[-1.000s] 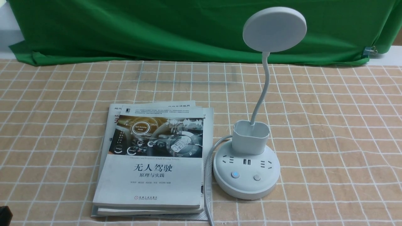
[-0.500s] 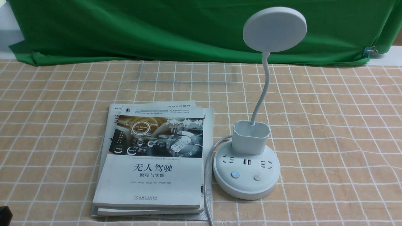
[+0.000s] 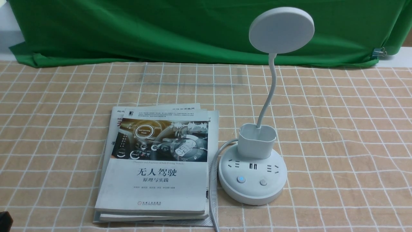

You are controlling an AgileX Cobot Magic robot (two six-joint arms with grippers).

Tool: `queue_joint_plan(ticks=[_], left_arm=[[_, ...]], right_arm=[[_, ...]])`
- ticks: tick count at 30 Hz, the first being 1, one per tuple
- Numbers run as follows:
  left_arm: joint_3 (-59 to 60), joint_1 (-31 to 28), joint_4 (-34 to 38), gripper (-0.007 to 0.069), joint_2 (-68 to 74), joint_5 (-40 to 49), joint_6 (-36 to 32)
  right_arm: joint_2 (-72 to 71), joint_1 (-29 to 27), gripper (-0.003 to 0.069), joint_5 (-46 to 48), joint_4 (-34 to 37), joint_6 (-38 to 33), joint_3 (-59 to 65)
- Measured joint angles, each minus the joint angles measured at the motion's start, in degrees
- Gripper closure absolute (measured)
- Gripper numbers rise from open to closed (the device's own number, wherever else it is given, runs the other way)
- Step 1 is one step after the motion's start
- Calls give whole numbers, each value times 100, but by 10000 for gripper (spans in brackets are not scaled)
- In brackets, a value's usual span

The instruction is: Turn off the desk lamp on the light coffee tablecloth by hand.

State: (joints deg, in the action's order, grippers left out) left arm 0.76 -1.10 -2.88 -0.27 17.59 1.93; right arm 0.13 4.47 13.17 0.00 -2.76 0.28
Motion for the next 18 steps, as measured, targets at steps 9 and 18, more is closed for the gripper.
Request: queue_joint_plan(ticks=[9,18], left_arm=[[0,0,0,620,0,0,5],[0,0,0,620,0,0,5]], right_arm=[[0,0,564,0,0,0,0],[0,0,547,0,0,0,0]])
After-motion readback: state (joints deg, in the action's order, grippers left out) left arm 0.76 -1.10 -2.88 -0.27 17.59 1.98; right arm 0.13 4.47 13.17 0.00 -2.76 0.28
